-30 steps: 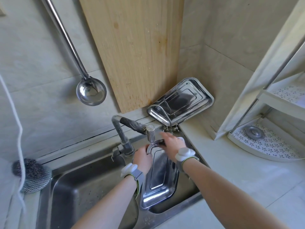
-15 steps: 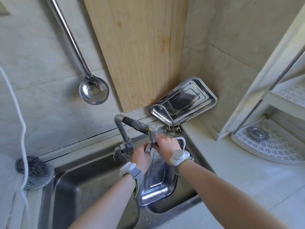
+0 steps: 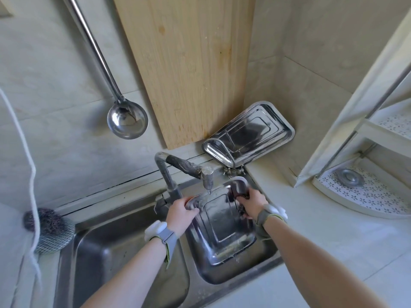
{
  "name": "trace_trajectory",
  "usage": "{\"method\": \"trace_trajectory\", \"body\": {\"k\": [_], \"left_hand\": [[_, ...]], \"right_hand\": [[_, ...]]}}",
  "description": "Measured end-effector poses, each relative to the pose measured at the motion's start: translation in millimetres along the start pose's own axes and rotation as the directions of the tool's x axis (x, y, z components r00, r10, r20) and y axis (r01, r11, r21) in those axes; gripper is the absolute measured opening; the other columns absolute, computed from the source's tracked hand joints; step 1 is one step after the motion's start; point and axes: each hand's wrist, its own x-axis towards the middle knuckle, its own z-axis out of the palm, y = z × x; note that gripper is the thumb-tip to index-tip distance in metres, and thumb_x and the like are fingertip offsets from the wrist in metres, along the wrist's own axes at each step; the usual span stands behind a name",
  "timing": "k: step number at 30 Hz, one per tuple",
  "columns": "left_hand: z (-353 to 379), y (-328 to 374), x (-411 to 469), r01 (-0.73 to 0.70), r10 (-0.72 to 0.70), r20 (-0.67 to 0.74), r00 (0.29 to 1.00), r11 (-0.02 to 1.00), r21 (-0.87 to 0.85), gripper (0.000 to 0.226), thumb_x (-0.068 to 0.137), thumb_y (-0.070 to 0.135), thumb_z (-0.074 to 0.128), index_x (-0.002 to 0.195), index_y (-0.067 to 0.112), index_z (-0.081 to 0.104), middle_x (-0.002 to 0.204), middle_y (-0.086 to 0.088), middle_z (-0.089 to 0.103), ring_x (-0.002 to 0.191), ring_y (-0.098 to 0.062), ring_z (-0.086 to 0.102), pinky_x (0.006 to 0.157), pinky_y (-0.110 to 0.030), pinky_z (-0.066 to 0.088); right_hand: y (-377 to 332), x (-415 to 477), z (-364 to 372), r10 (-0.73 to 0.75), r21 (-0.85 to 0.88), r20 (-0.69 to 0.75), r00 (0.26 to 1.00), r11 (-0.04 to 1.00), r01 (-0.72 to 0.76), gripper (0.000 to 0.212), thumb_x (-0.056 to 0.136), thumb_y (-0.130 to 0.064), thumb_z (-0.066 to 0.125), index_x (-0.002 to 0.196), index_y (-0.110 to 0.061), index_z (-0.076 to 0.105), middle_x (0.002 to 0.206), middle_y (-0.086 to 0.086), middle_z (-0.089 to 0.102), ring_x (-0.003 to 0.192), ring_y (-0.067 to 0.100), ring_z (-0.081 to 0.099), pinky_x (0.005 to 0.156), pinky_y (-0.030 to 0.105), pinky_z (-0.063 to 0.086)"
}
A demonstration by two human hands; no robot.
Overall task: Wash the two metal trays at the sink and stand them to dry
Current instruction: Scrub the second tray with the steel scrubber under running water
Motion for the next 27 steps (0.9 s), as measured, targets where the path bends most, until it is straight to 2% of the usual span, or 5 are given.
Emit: {"method": "trace_trajectory", "body": {"k": [3, 7, 13, 20, 27], "left_hand": [[4, 8, 7, -0.005, -0.003, 0.038, 0.999, 0.979, 0.205, 0.016, 0.091, 0.021, 0.058, 0.102, 0.016, 0.069, 0.086, -0.006, 0.069, 0.084, -0.028, 0.064, 0.072, -0.027, 0.046], [3, 10, 5, 0.030, 0.003, -0.131, 0.991, 0.969, 0.246, 0.026, 0.095, 0.030, 0.053, 0.085, 0.013, 0.070, 0.071, -0.012, 0.066, 0.075, -0.036, 0.062, 0.066, -0.034, 0.047], [-22, 1, -3, 0.069, -0.075, -0.141, 0.987, 0.996, -0.049, 0.043, 0.092, 0.024, 0.059, 0.052, 0.014, 0.049, 0.040, 0.008, 0.041, 0.051, -0.020, 0.039, 0.052, -0.028, 0.027], [-13, -30, 6, 0.259, -0.317, -0.018, 0.948, 0.804, -0.536, 0.014, 0.085, 0.033, 0.069, 0.092, 0.021, 0.071, 0.100, -0.004, 0.073, 0.098, -0.021, 0.065, 0.096, -0.036, 0.046], [37, -40, 6, 0.499, -0.503, 0.060, 0.862, 0.820, -0.280, 0.047, 0.089, 0.032, 0.064, 0.121, -0.001, 0.050, 0.103, -0.009, 0.055, 0.096, -0.031, 0.056, 0.081, -0.036, 0.051]], "right_hand": [[-25, 8, 4, -0.189, -0.275, 0.006, 0.982, 0.944, 0.183, 0.026, 0.088, -0.042, 0.057, 0.114, -0.042, 0.055, 0.096, 0.000, 0.070, 0.075, 0.025, 0.065, 0.073, 0.037, 0.055], [-40, 12, -1, -0.260, -0.217, -0.003, 0.966, 0.943, 0.253, 0.026, 0.088, -0.043, 0.061, 0.112, -0.039, 0.054, 0.091, -0.005, 0.066, 0.066, 0.019, 0.065, 0.062, 0.033, 0.054], [58, 16, -17, 0.074, -0.092, -0.069, 0.995, 0.992, -0.081, 0.026, 0.088, -0.041, 0.064, 0.109, -0.029, 0.057, 0.081, 0.000, 0.068, 0.057, 0.016, 0.066, 0.054, 0.037, 0.060], [59, -14, -14, 0.129, 0.167, 0.027, 0.991, 0.977, -0.131, 0.014, 0.090, -0.030, 0.063, 0.091, -0.016, 0.059, 0.063, 0.005, 0.064, 0.038, 0.018, 0.055, 0.034, 0.024, 0.043], [40, -17, -78, -0.178, -0.393, -0.209, 0.961, 0.916, 0.084, 0.020, 0.090, -0.045, 0.049, 0.104, -0.031, 0.045, 0.074, -0.002, 0.061, 0.060, 0.019, 0.061, 0.054, 0.031, 0.054]]}}
